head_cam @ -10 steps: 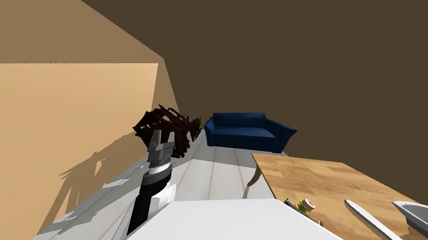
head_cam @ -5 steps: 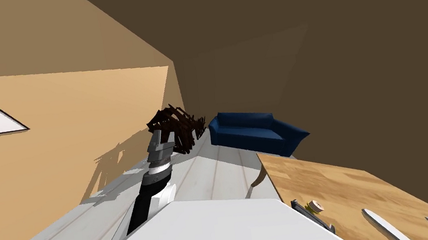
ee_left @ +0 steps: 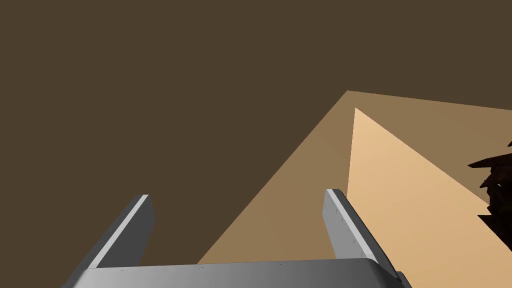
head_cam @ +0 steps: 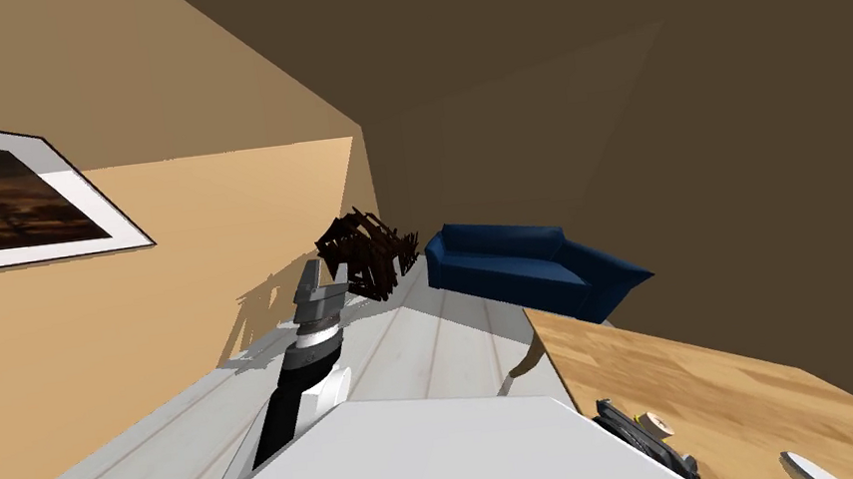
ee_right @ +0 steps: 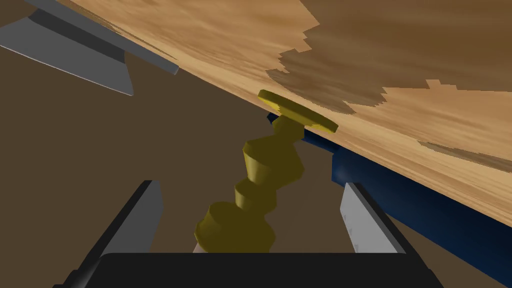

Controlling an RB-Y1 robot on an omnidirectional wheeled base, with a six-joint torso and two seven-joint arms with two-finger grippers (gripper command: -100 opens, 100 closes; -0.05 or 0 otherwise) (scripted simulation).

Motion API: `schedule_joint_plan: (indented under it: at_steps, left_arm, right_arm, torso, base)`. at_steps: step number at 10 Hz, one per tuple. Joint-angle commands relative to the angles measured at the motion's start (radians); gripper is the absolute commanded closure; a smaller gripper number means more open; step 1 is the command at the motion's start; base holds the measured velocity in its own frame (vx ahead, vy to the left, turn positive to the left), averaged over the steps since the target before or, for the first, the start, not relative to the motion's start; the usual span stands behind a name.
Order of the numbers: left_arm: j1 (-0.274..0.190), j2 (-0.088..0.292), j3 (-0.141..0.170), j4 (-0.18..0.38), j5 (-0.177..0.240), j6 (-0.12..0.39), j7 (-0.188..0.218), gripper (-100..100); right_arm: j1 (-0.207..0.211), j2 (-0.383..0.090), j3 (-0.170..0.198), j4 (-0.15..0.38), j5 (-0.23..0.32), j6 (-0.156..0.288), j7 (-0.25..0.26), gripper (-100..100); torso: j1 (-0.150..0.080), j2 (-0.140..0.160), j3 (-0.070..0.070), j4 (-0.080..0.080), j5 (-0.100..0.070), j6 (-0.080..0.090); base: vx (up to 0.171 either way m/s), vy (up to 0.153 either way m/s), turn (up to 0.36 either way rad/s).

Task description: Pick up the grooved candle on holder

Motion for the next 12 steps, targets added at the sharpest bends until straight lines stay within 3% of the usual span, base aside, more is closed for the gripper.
schedule_joint_plan:
  at_steps: [1,3,4,6,7,8,12]
  left_arm:
    - [0.000,0.000,0.000,0.000,0.000,0.000,0.000,0]
    - [0.000,0.000,0.000,0.000,0.000,0.000,0.000,0]
    - [0.000,0.000,0.000,0.000,0.000,0.000,0.000,0]
    - [0.000,0.000,0.000,0.000,0.000,0.000,0.000,0]
    - [0.000,0.000,0.000,0.000,0.000,0.000,0.000,0]
    - [0.000,0.000,0.000,0.000,0.000,0.000,0.000,0]
    - [0.000,0.000,0.000,0.000,0.000,0.000,0.000,0]
  right_arm:
    - [-0.013,-0.027,0.011,0.022,-0.050,0.017,0.006,-100]
    - [-0.013,-0.027,0.011,0.022,-0.088,0.017,0.006,-100]
    - [-0.062,-0.076,0.040,0.071,-0.129,0.035,-0.007,-100]
    - [-0.062,-0.082,0.040,0.091,-0.185,0.035,-0.007,-100]
    - [-0.072,-0.075,0.041,0.102,-0.162,0.033,-0.010,-100]
    - [-0.073,-0.074,0.042,0.106,-0.165,0.033,-0.013,100]
    - [-0.074,-0.074,0.042,0.105,-0.165,0.033,-0.014,100]
  torso:
    - [0.000,0.000,0.000,0.000,0.000,0.000]
    - [-0.002,0.000,0.000,0.000,-0.001,0.002]
    - [-0.004,-0.002,-0.001,-0.001,-0.001,0.002]
    - [-0.001,0.001,0.001,0.000,0.000,0.002]
    - [-0.002,0.000,0.000,0.000,-0.001,0.002]
    - [-0.004,-0.002,-0.001,-0.001,-0.001,0.002]
    - [-0.005,-0.004,-0.003,-0.002,-0.001,0.002]
  base:
    - [-0.076,0.062,0.199]
    - [-0.028,0.019,-0.046]
    - [-0.075,0.053,0.356]
    - [-0.062,0.047,0.084]
    - [-0.012,0.012,-0.016]
    - [-0.003,0.004,0.012]
    - [0.000,0.000,0.000]
